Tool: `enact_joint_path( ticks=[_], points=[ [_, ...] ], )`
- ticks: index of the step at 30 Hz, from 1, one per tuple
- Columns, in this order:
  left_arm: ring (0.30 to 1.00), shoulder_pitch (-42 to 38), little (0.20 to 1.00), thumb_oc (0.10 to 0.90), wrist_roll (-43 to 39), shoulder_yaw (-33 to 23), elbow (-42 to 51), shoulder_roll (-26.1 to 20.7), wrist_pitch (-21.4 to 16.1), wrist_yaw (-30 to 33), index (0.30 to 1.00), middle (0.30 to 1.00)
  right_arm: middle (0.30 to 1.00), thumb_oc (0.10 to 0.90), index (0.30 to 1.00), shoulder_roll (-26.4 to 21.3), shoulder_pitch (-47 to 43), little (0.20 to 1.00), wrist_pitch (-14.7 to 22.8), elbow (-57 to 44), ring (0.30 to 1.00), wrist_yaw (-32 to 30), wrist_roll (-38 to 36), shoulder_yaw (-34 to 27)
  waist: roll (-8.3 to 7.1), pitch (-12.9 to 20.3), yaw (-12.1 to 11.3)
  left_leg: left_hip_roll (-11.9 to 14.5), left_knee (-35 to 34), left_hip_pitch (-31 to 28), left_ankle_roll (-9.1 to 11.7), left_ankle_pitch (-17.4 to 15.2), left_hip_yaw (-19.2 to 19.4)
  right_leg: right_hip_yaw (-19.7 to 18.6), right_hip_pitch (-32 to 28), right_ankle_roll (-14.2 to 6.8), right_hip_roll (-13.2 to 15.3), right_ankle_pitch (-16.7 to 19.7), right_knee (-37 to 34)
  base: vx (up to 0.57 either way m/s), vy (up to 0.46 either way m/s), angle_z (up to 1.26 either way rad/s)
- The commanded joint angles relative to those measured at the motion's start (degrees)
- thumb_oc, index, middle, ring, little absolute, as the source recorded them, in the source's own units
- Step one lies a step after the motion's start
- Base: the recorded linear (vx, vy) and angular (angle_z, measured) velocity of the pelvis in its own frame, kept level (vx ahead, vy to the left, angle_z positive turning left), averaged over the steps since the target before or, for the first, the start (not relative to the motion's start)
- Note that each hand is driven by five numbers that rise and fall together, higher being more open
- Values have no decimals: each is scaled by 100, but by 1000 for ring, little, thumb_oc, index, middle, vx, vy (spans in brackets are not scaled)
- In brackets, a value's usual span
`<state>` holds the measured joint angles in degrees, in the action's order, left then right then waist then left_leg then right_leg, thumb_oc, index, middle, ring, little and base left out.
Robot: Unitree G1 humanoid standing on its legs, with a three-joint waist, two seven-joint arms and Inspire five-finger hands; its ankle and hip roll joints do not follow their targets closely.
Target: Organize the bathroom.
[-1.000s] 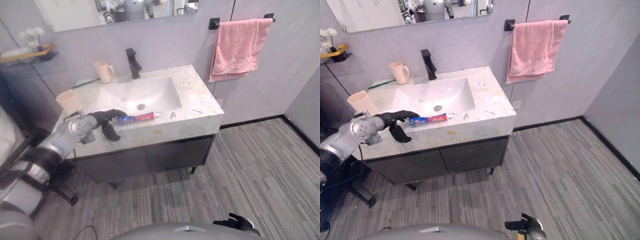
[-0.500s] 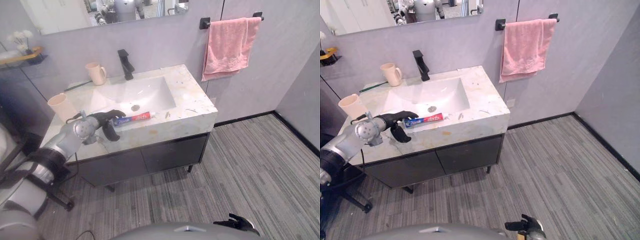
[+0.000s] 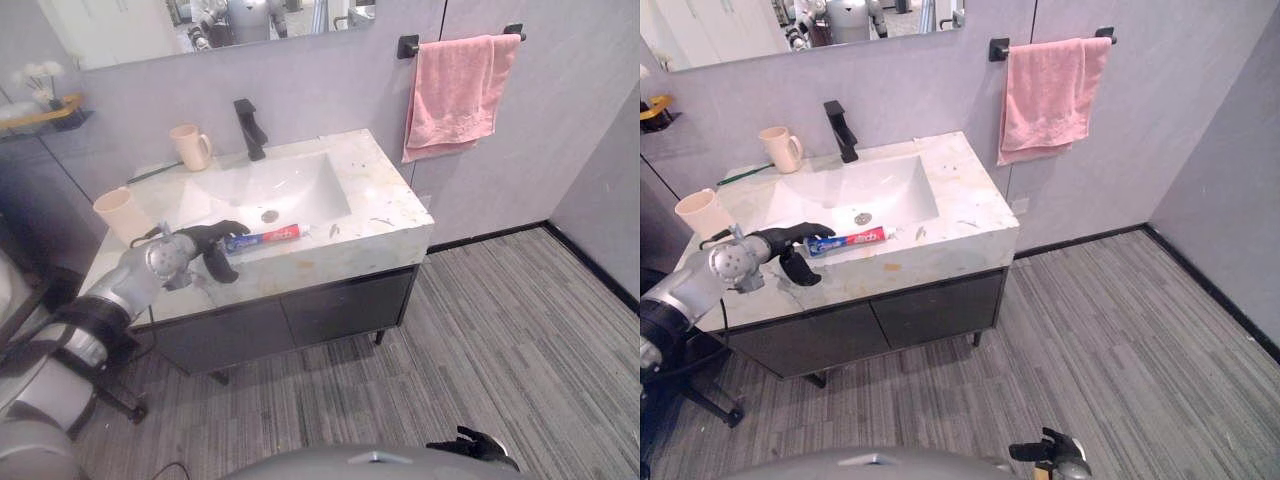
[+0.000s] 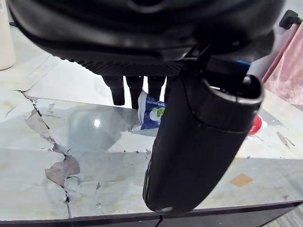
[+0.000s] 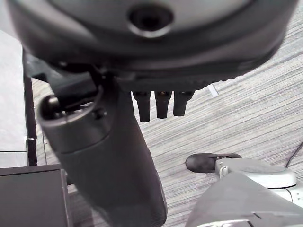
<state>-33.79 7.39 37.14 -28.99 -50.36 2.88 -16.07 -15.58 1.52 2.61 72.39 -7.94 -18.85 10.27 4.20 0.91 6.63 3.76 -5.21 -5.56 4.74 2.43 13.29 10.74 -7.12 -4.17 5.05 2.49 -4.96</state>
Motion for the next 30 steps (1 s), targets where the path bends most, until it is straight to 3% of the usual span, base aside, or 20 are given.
enact_joint_path(
  ticks=[1, 9, 30],
  points=[
    [900, -1312, 900, 800, 94, -382, -529, -318, -224, 383, 900, 900, 900, 800, 900, -121, -401, 900, 125, 224, 900, -111, 29, 114, -5, 13, 6, -38, 21, -346, -317, -309, 226, 100, -41, -297, -59, -118, 42, 0, 0, 0],
    [900, -1649, 900, 800, -358, -352, -720, -427, -235, 381, 900, 900, 900, 800, 900, -100, -392, 900, 101, 216, 900, -127, -39, 158, 8, 11, 38, -55, 21, -356, -334, -321, 267, 93, -29, -304, -54, -114, 59, 0, 0, 0],
    [900, -1973, 900, 800, -581, -248, -896, -441, -341, 622, 900, 900, 900, 800, 900, -31, -385, 900, 107, 265, 900, -145, -47, 193, 45, 35, 81, -105, 21, -416, -368, -368, 305, 38, -37, -298, -71, -160, 119, 0, 0, 0]
  ],
)
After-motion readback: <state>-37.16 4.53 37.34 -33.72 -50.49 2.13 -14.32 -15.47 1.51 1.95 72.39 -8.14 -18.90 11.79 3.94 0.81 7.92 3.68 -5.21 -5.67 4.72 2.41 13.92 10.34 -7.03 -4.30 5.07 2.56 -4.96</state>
